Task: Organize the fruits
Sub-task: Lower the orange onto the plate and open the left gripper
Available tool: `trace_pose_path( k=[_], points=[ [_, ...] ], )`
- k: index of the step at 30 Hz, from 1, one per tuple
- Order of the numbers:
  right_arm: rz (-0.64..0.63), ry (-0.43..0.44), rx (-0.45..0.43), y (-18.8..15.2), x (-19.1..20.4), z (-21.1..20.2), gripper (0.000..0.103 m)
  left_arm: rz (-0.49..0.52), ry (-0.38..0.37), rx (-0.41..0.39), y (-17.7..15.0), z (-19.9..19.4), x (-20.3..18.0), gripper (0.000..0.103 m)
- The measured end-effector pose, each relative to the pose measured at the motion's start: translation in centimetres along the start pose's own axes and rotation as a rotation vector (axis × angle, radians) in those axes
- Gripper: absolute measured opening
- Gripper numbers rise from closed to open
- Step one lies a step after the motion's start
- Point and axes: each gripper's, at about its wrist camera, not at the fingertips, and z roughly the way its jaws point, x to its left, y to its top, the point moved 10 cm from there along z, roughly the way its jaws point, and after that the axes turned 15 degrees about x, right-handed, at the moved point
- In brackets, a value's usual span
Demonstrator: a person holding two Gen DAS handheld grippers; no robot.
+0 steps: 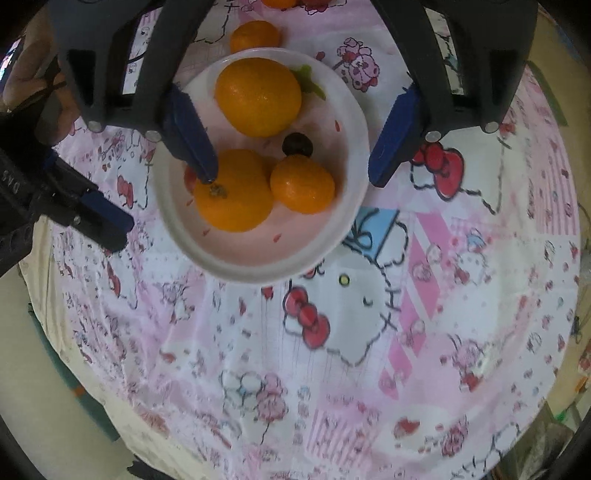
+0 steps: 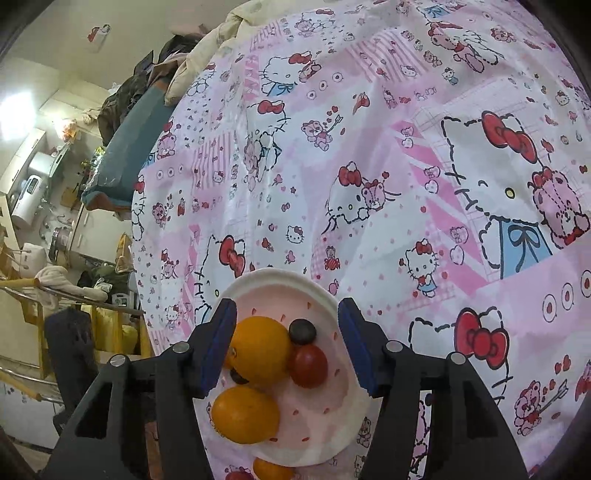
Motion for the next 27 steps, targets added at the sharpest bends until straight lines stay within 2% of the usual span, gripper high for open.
trace_pose_path(
  k=[3,10,17,23,25,27],
  points=[
    [-0.008,-0.002,-0.008,-0.4,0.2,-0.4,0.061,-0.016,0.013,-0.04,0.3,-1.1,0.5,0.081],
    [-0.026,-0.009,-0.012,-2.1,0.9,-1.5,0.061,-0.04,0.036,-0.078,-0.5,-2.9,1.3,0.081],
    [-0.031,-0.045,-0.011,-5.0,1.5,-3.1,0.063,-0.043,0.072,-0.121,-3.5,-5.6,1.3,0.081],
    [-0.047,-0.038,-0.005,-8.8,1.7,-4.2,0.063,-0.006,0.038,-0.108,-6.8,-7.0,1.4,0.081],
    [-0.047,-0.037,0.016,-10.6,1.5,-4.0,0.063,-0.006,0.085,-0.12,-8.0,-7.4,2.4,0.081],
    [-0.053,-0.038,0.032,-12.2,1.5,-3.8,0.063,-0.01,0.131,-0.092,-9.5,-6.8,3.2,0.081]
  ],
)
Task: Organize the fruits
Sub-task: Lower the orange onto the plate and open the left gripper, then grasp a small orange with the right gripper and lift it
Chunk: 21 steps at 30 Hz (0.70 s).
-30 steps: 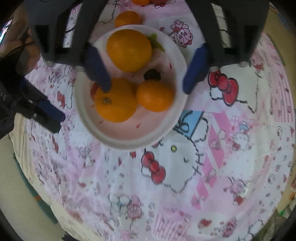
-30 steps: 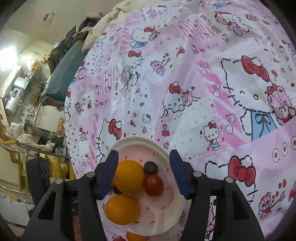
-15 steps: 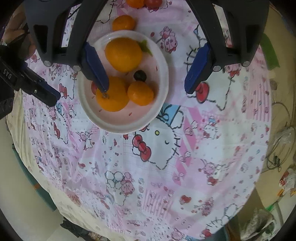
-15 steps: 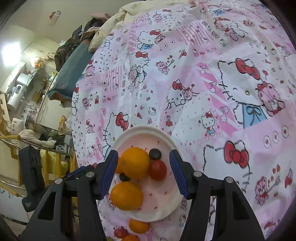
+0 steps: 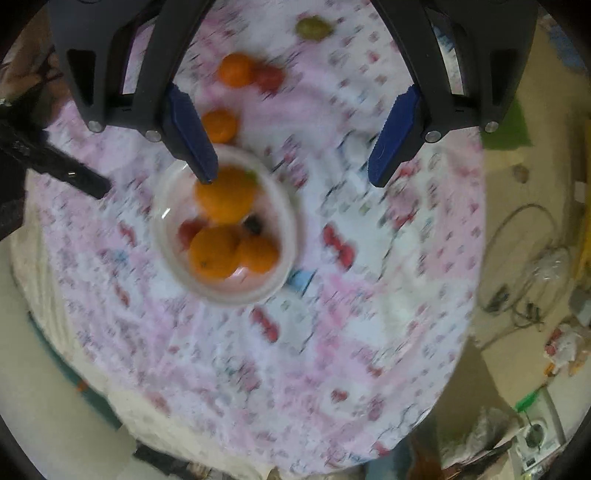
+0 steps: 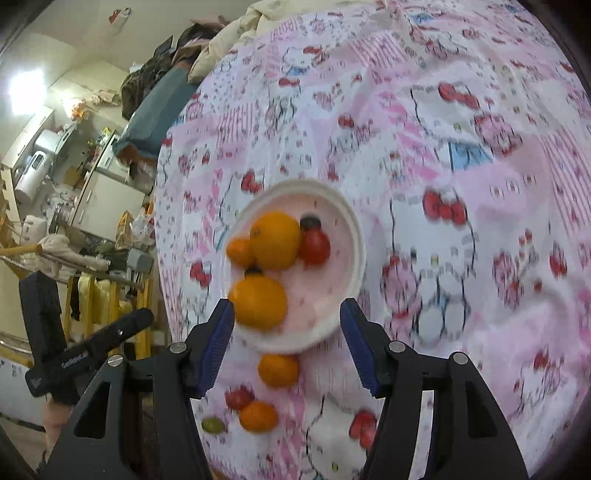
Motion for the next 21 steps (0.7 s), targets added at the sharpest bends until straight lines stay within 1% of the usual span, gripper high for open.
trace_pose_path(
  k=[2,4,6,8,10,12,14,18,21],
  points=[
    [-0.01,-0.005,0.028,-1.7,0.2,0.7,0.063,-0.01,-0.005,0.033,-1.5,0.5,0.4,0.081],
    [-0.032,-0.009,0.066,-3.5,0.7,1.8,0.063,-0.024,-0.038,0.05,-2.8,0.8,0.3,0.081],
    [-0.062,-0.043,0.093,-5.3,1.0,3.0,0.063,-0.023,-0.054,0.055,-3.9,0.8,0.0,0.081],
    [-0.095,-0.08,0.13,-7.2,1.3,4.4,0.063,-0.005,-0.055,0.073,-4.9,1.1,-0.3,0.081],
    [-0.131,-0.086,0.172,-9.0,1.9,5.9,0.063,0.002,-0.05,0.081,-5.8,1.3,-0.4,0.081],
    [-0.172,-0.09,0.196,-10.4,2.8,7.0,0.067,-0.016,-0.05,0.076,-6.2,1.3,0.1,0.081],
    [-0.212,-0.099,0.206,-11.1,3.6,7.8,0.083,-0.048,-0.065,0.072,-6.3,1.2,0.6,0.081],
    [-0.299,-0.157,0.222,-11.9,4.8,9.4,0.084,-0.115,-0.103,0.072,-6.1,1.2,1.6,0.081],
    [-0.366,-0.223,0.224,-12.1,5.2,10.8,0.084,-0.131,-0.127,0.075,-5.9,1.2,1.8,0.081]
  ],
)
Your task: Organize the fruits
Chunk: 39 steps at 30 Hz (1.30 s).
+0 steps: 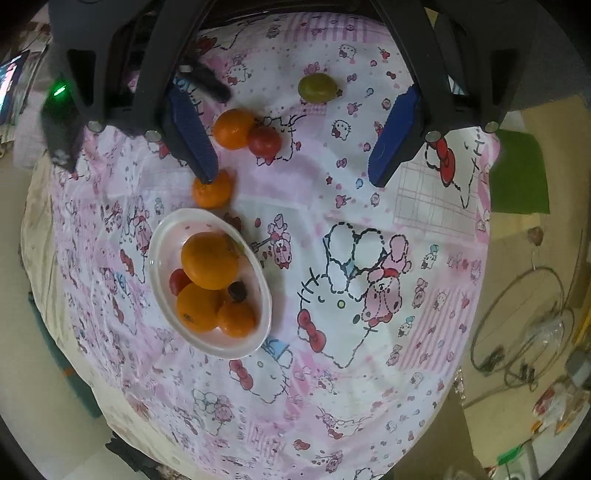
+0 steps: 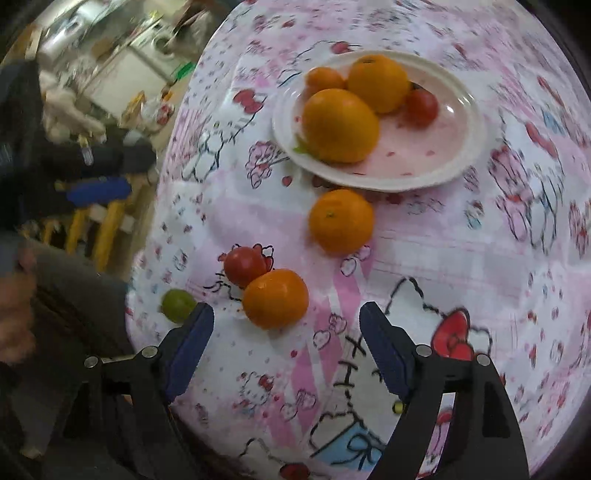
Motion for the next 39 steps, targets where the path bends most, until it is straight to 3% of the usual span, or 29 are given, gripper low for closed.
trace_pose_path(
  k=[6,9,11,12,15,24,29,35,39],
  points=[
    [-0.112,-0.077,0.012,1.4,2.1,1.8,0.08,-0.003,0.013,0.003,0.2,0.3,0.1,0.081],
    [-0.139,-0.085,0.025,1.8,2.6,2.4,0.063,0.006,0.03,0.004,0.2,0.5,0.2,0.081],
    [-0.128,-0.119,0.021,2.0,2.0,2.3,0.046,0.007,0.043,0.005,0.2,0.6,0.4,0.081],
    [-0.119,-0.099,0.018,2.0,1.8,2.0,0.043,0.005,0.045,0.005,0.2,0.7,0.5,0.081],
    [-0.077,-0.04,0.013,1.8,0.9,1.0,0.042,0.002,0.049,0.006,0.1,0.8,0.6,0.081],
    [0.025,0.0,-0.103,0.9,-2.8,-3.6,0.041,0.051,0.094,0.019,-0.4,2.1,-0.6,0.081],
    [0.132,0.038,-0.185,0.6,-5.7,-6.6,0.041,0.158,0.105,0.083,-1.6,3.9,-3.0,0.079],
    [0.224,0.073,-0.264,-0.4,-8.3,-9.9,0.041,0.259,0.179,0.2,-3.5,7.8,-4.6,0.055],
    [0.232,0.082,-0.287,-0.8,-8.6,-10.9,0.041,0.349,0.249,0.222,-4.1,9.5,-5.8,0.034]
  ],
)
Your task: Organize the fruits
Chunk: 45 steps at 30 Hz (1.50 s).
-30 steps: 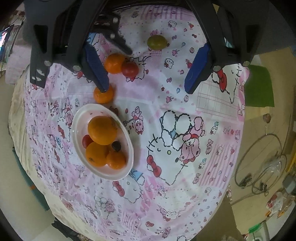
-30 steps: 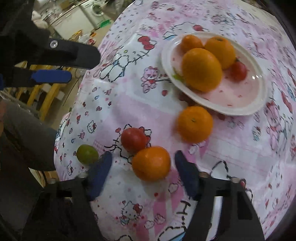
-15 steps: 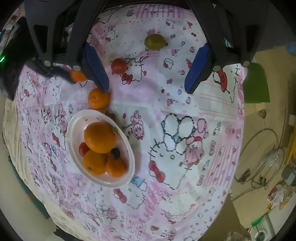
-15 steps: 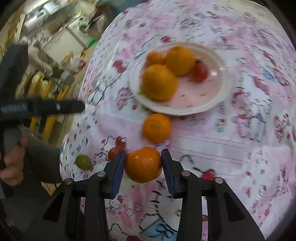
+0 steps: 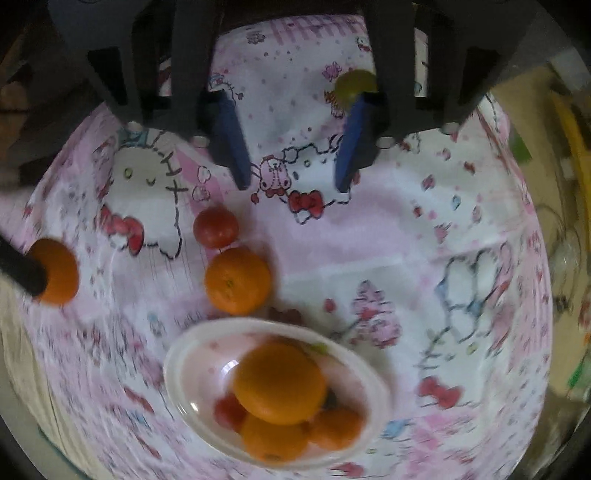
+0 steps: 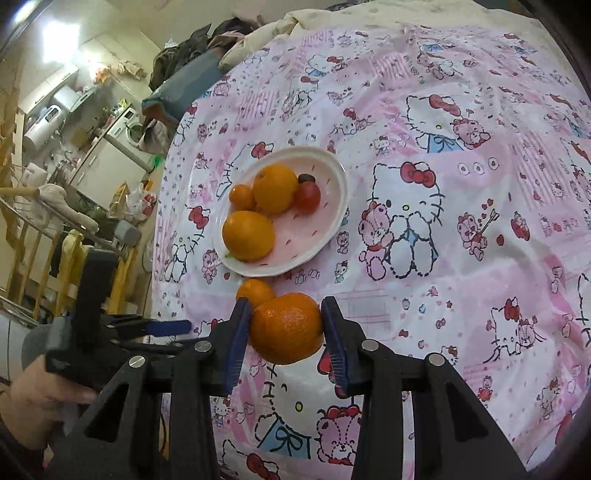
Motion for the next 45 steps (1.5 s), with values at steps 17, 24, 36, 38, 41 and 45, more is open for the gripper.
trace_pose_path(
  k=[17,24,36,38,41,45],
  points=[
    [0.012,0.015,-0.009,0.0,-0.4,-0.5,0.041,0.063,0.046,-0.032,0.2,-0.3,-1.6,0.003],
    [0.02,0.009,-0.002,0.1,-0.5,-0.2,0.041,0.014,-0.047,-0.088,0.6,-2.8,-0.2,0.003],
    [0.03,0.011,0.013,0.3,-0.5,0.6,0.041,-0.092,-0.155,-0.114,-0.5,-4.3,4.1,0.003],
    [0.032,0.013,0.014,0.3,-0.5,0.8,0.041,-0.098,-0.164,-0.101,0.1,-3.6,2.9,0.003],
    [0.041,0.024,0.022,0.5,-0.4,1.0,0.041,-0.1,-0.208,-0.108,0.6,-3.8,2.1,0.003],
    [0.046,0.048,0.019,0.9,-0.3,0.7,0.041,-0.173,-0.266,-0.143,1.2,-5.8,3.6,0.003]
  ],
)
